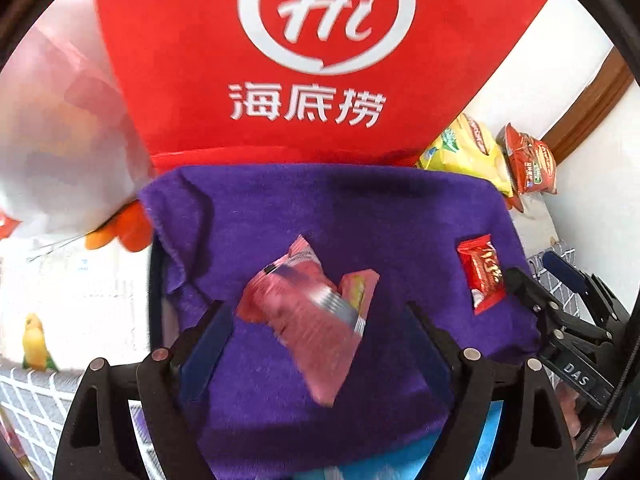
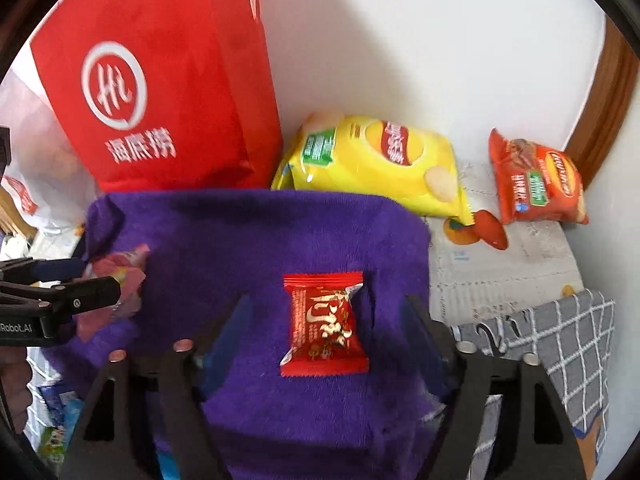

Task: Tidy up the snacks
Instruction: 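Carry both packets onto the purple towel and open both grippers to release them, then grasp the pink pastry packet beside the tissue pack with the right gripper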

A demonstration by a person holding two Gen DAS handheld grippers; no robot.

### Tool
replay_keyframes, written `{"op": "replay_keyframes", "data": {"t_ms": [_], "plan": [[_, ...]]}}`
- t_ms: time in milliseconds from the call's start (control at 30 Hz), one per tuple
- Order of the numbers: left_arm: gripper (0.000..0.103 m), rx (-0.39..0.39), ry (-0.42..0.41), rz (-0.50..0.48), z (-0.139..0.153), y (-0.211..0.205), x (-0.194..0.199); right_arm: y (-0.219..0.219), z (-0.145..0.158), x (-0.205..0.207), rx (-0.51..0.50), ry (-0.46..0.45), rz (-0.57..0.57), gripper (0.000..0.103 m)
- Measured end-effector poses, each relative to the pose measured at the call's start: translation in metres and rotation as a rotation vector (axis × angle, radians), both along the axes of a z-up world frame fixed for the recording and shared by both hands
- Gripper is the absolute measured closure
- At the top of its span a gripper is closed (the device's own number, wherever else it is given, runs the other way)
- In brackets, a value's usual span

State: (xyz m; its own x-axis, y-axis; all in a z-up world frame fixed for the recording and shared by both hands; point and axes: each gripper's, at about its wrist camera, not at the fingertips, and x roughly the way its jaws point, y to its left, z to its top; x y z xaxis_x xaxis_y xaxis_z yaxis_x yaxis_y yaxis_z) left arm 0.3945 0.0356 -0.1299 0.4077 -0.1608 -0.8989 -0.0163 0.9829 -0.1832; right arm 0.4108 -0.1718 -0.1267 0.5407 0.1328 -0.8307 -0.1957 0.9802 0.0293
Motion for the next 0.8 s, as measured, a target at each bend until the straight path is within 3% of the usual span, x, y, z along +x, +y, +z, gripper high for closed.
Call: {"op": "replay_keyframes", "data": {"t_ms": [300, 433, 567, 800], "plan": [[0.018, 0.01, -0.096, 0.024, 0.04, 0.006, -0.062, -0.009, 0.043, -0.061, -0.064, -0.106, -0.051, 0.023], [0.018, 0.011, -0.154, -0.003, 0.055, 0.0, -0.102, -0.023, 0.051, -0.089, -0.051, -0.104, -0.064, 0.021], [0.018, 0.043, -0.174, -0.008, 0.061, -0.004, -0.136, -0.041, 0.058, -0.126, -0.036, -0.085, -0.118, 0.015], [0.018, 0.072, -0.182, 0.044, 0.058, 0.002, -0.184, -0.06, 0.06, -0.178, 0.001, -0.124, -0.091, 0.015]]}}
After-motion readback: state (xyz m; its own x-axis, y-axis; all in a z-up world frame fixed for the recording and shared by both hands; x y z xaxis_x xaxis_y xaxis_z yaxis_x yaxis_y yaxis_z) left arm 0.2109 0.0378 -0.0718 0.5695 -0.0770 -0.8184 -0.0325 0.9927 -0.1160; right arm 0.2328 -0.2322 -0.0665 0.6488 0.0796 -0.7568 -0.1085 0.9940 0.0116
